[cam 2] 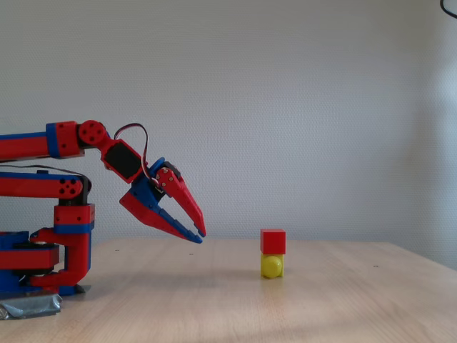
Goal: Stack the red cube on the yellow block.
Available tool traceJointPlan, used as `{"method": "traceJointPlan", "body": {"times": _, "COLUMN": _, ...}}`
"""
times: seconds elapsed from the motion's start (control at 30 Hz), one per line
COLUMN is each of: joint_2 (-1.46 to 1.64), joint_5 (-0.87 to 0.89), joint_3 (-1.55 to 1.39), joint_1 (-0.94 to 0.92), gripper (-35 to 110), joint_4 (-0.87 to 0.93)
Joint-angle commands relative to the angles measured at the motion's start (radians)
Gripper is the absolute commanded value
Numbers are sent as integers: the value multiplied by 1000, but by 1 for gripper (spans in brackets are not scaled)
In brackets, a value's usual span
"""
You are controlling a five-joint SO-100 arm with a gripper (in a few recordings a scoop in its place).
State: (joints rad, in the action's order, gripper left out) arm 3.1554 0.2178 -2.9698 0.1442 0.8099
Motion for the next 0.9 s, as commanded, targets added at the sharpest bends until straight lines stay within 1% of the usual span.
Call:
{"method": "traceJointPlan", "body": {"times": 0.0, "joint_2": 49, "joint_5": 25, "joint_3": -3, "joint_1": 17, "gripper": 0, "joint_4": -21}}
{"method": "traceJointPlan", "body": {"times": 0.13, "joint_2": 123, "joint_5": 21, "joint_3": -58, "joint_1": 6, "gripper": 0, "joint_4": -32}}
{"method": "traceJointPlan", "body": {"times": 0.33, "joint_2": 150, "joint_5": 21, "joint_3": -144, "joint_1": -15, "gripper": 0, "joint_4": -129}}
{"method": "traceJointPlan", "body": {"times": 0.6, "joint_2": 150, "joint_5": -20, "joint_3": -144, "joint_1": -51, "gripper": 0, "joint_4": -84}}
{"method": "traceJointPlan", "body": {"times": 0.87, "joint_2": 150, "joint_5": -34, "joint_3": -144, "joint_1": -54, "gripper": 0, "joint_4": -80}}
